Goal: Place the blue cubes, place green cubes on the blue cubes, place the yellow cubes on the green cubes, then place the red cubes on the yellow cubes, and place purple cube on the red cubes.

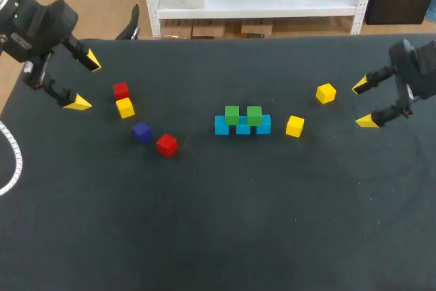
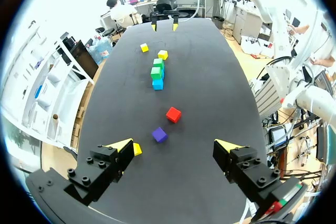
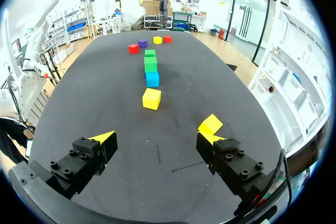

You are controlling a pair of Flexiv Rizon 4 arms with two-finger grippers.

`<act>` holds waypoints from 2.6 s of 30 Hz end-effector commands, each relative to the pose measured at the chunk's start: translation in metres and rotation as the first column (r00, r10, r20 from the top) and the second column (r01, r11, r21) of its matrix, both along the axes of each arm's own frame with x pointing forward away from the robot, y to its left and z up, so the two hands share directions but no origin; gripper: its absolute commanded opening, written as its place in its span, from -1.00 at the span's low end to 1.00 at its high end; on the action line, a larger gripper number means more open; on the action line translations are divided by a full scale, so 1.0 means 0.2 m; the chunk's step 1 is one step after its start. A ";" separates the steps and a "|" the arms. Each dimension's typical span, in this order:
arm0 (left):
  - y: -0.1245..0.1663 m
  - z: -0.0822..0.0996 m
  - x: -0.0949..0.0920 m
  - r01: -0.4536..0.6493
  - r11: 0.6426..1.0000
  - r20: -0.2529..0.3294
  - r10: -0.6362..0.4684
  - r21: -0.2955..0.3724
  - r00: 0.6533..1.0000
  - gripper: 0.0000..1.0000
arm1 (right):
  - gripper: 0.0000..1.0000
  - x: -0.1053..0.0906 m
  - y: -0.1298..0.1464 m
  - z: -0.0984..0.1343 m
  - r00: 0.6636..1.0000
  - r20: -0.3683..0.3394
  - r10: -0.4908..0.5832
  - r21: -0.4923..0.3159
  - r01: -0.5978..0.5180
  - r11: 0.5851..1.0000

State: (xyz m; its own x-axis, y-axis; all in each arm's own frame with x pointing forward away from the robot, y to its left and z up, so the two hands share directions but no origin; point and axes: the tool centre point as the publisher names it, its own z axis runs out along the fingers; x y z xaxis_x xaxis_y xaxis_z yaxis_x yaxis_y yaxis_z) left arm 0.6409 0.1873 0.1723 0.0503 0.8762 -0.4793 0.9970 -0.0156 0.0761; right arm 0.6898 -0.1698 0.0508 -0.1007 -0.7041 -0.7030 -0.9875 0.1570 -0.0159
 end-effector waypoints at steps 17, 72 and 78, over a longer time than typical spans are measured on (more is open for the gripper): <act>0.00 0.00 0.00 0.003 1.000 0.000 -0.003 -0.001 1.000 1.00 | 1.00 0.07 0.11 0.03 0.891 0.072 0.448 -0.108 -0.440 0.892; 0.00 0.00 0.00 0.003 1.000 0.000 -0.003 -0.001 1.000 1.00 | 1.00 0.12 0.48 -0.16 0.154 0.129 0.980 -0.444 -0.874 0.196; 0.00 0.00 0.00 0.003 1.000 0.000 -0.003 -0.001 1.000 1.00 | 1.00 0.13 0.51 -0.20 0.157 0.105 0.982 -0.434 -0.881 0.187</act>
